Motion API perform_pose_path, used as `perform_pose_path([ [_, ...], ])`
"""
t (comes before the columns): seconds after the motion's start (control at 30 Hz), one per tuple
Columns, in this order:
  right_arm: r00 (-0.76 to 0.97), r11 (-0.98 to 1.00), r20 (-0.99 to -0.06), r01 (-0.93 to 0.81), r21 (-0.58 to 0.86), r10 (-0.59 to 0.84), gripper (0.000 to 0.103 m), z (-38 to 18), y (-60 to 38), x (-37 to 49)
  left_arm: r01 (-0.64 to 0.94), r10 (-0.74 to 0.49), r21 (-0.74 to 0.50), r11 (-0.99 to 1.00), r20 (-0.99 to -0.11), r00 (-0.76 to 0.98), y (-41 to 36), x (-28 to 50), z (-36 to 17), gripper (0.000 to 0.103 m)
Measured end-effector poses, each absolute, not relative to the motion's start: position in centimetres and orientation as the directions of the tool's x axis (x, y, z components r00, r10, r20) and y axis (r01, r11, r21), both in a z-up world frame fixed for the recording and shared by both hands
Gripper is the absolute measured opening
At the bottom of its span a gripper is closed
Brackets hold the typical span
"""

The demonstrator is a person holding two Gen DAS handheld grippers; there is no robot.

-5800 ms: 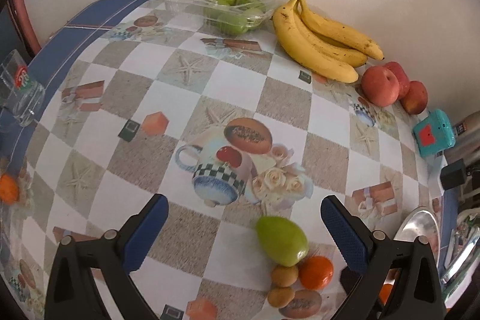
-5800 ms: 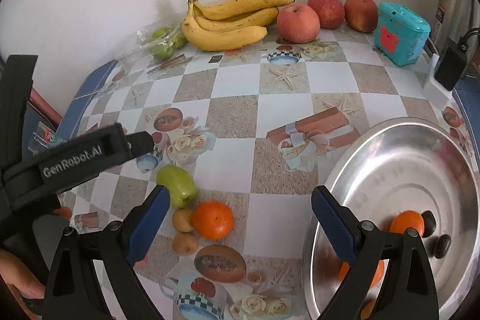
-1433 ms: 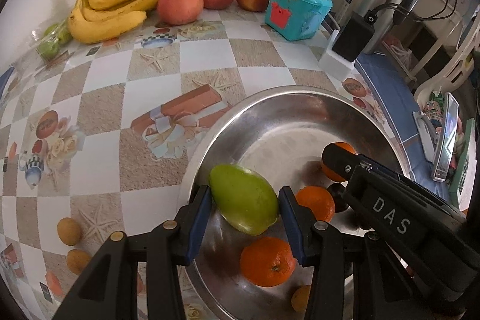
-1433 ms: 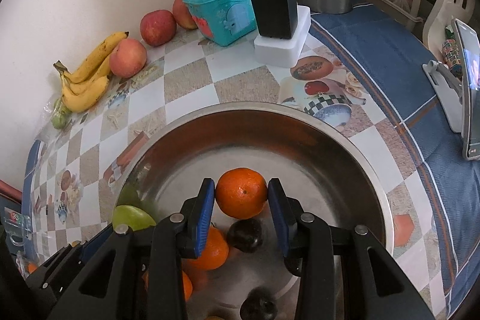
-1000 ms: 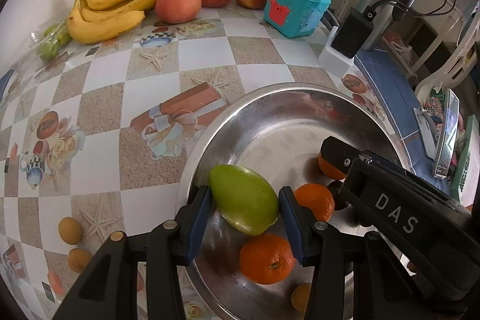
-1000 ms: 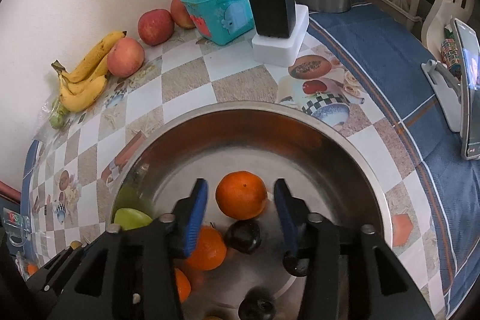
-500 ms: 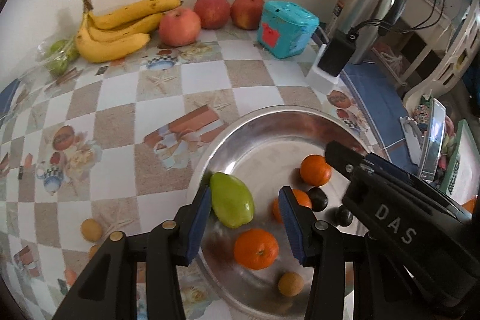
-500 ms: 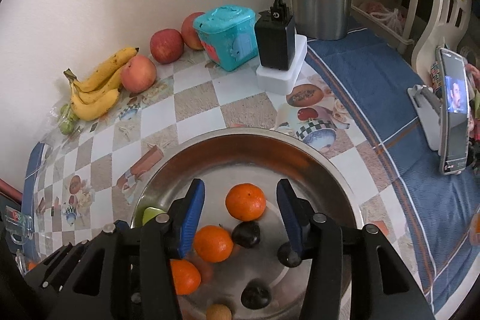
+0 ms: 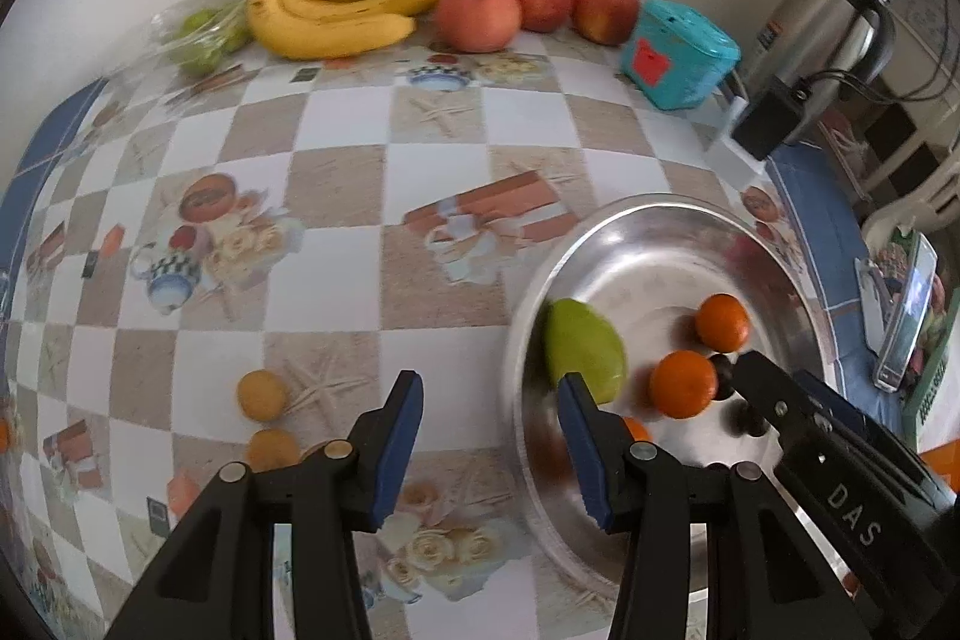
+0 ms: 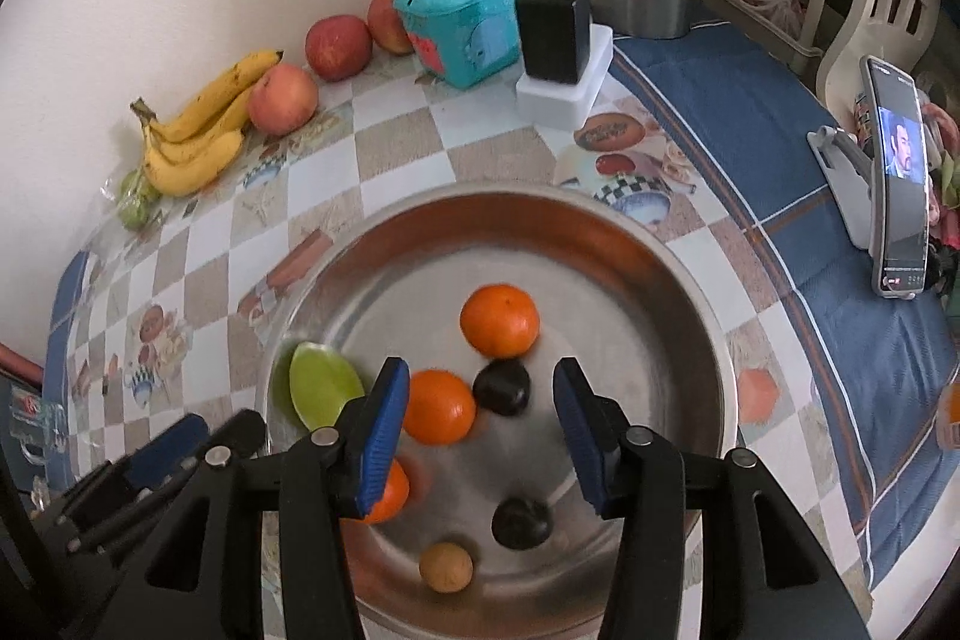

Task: Organize fruits
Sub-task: 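Open the left tool releasing the green mango into the plate while the right releases the orange, then withdraw both open tools from the plate toward the loose brown fruits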

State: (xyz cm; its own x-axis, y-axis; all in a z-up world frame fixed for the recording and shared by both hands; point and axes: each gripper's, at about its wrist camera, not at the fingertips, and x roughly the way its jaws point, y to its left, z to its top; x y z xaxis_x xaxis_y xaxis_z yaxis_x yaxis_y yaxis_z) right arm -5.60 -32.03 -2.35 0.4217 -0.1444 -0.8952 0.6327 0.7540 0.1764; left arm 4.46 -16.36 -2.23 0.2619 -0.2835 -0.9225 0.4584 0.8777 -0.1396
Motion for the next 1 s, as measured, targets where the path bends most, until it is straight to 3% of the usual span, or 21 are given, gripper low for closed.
perform_pose_path([
  [0.47,0.403,0.772,-0.906,0.614,0.165,-0.126,0.051,-2.3,-29.5,-6.9,0.387,-0.213,-0.089,0.918,-0.933,0.29,-13.0,3.8,-2.5,0.06],
  [1.0,0.405,0.794,-0.903,0.591,0.139,-0.143,0.051,-1.6,-26.9,-8.5,0.354,-0.235,-0.128,0.926,-0.932,0.276,-10.7,2.4,-1.8,0.063],
])
